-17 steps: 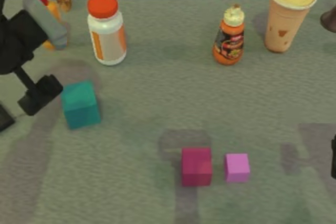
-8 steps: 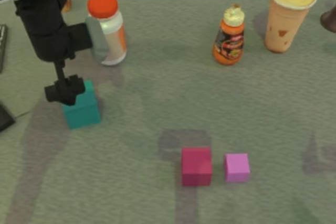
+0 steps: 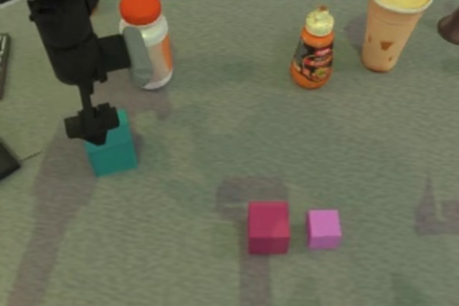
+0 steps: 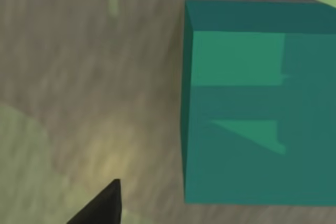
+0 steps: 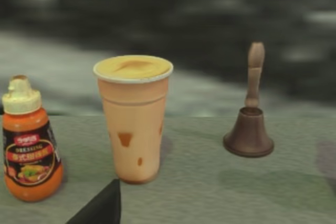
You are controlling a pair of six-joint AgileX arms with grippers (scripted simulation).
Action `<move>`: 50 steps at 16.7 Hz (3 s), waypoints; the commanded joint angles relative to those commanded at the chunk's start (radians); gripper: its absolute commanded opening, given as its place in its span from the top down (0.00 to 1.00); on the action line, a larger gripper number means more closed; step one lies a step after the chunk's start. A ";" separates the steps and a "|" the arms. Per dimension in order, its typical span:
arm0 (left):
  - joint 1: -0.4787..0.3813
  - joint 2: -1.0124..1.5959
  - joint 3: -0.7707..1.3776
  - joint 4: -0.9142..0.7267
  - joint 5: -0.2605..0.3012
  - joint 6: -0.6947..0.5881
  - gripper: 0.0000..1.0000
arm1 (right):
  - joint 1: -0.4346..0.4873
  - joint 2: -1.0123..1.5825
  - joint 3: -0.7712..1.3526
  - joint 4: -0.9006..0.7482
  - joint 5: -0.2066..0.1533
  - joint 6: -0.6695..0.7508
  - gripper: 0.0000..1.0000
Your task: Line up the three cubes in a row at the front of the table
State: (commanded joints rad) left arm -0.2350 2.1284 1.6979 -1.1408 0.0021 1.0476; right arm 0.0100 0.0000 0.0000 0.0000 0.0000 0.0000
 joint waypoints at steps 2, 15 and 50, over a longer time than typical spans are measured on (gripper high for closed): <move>-0.002 0.014 -0.027 0.037 0.000 0.001 0.00 | 0.000 0.000 0.000 0.000 0.000 0.000 0.00; -0.003 0.116 -0.183 0.299 0.001 0.003 0.15 | 0.000 0.000 0.000 0.000 0.000 0.000 0.00; -0.005 -0.005 -0.065 0.061 0.003 -0.004 1.00 | 0.000 0.000 0.000 0.000 0.000 0.000 0.00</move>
State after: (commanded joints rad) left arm -0.2401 2.1234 1.6333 -1.0803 0.0053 1.0432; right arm 0.0100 0.0000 0.0000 0.0000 0.0000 0.0000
